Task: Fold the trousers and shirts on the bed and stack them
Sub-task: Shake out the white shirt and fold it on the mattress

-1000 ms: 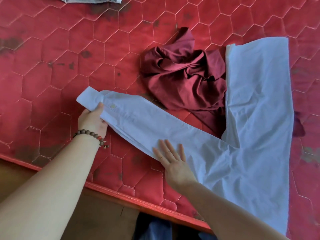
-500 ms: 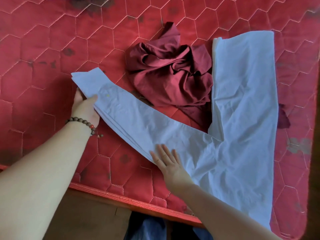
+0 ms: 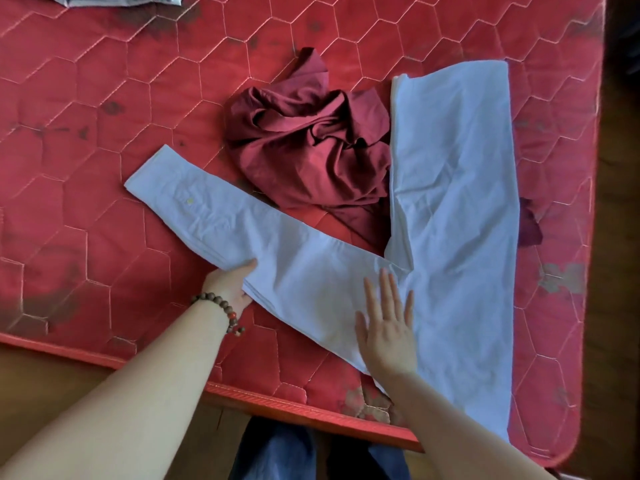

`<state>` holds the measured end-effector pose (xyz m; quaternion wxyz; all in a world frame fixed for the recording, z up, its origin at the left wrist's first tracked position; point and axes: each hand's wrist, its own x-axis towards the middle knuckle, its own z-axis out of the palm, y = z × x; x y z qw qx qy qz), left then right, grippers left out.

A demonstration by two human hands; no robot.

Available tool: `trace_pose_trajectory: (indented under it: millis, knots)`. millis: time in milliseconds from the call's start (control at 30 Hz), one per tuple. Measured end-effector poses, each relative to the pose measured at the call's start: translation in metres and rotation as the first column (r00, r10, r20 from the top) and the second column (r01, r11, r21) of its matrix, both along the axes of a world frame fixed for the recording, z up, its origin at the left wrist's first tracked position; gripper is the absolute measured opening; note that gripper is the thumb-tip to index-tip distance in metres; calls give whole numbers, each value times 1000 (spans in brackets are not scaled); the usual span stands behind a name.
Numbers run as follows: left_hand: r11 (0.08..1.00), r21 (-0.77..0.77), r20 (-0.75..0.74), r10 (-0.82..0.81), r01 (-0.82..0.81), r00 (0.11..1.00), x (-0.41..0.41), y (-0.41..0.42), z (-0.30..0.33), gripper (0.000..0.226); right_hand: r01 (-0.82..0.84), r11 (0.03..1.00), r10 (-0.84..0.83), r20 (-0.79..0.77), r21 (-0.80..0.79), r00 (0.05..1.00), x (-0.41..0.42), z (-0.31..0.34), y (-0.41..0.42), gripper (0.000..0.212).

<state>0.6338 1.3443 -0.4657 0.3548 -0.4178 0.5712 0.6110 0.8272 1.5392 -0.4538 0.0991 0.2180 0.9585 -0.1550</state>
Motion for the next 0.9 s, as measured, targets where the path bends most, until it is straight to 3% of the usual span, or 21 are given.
trace_pose_trajectory:
  millis: [100, 233, 367, 533, 667, 767, 900]
  knots:
    - [995, -63, 6, 77, -76, 997, 12, 5, -16, 41, 114, 993, -115, 40, 22, 993, 6, -13, 19, 64]
    - [996, -75, -46, 46, -50, 998, 10, -4, -25, 23, 48, 998, -56, 168, 48, 984, -9, -37, 15, 71]
    - [995, -26, -84, 96, -99, 992, 6, -6, -31, 11, 99, 991, -108, 102, 93, 989, -31, -46, -4, 77]
    - [1000, -23, -101, 10, -12, 995, -16, -12, -30, 18, -105, 993, 100, 75, 60, 992, -45, -50, -32, 75]
    - [970, 167, -142, 203, -179, 969, -40, -30, -26, 38, -241, 970, 237, 64, 46, 969, -72, -53, -48, 77]
    - [987, 90, -163, 148, -135, 975, -67, -36, -23, 50, -322, 946, 318, 87, 28, 944, -104, -55, -63, 76]
    - [992, 55, -214, 119, -109, 970, -105, -45, -21, 45, -433, 901, 428, 113, 19, 897, -149, -58, -86, 71]
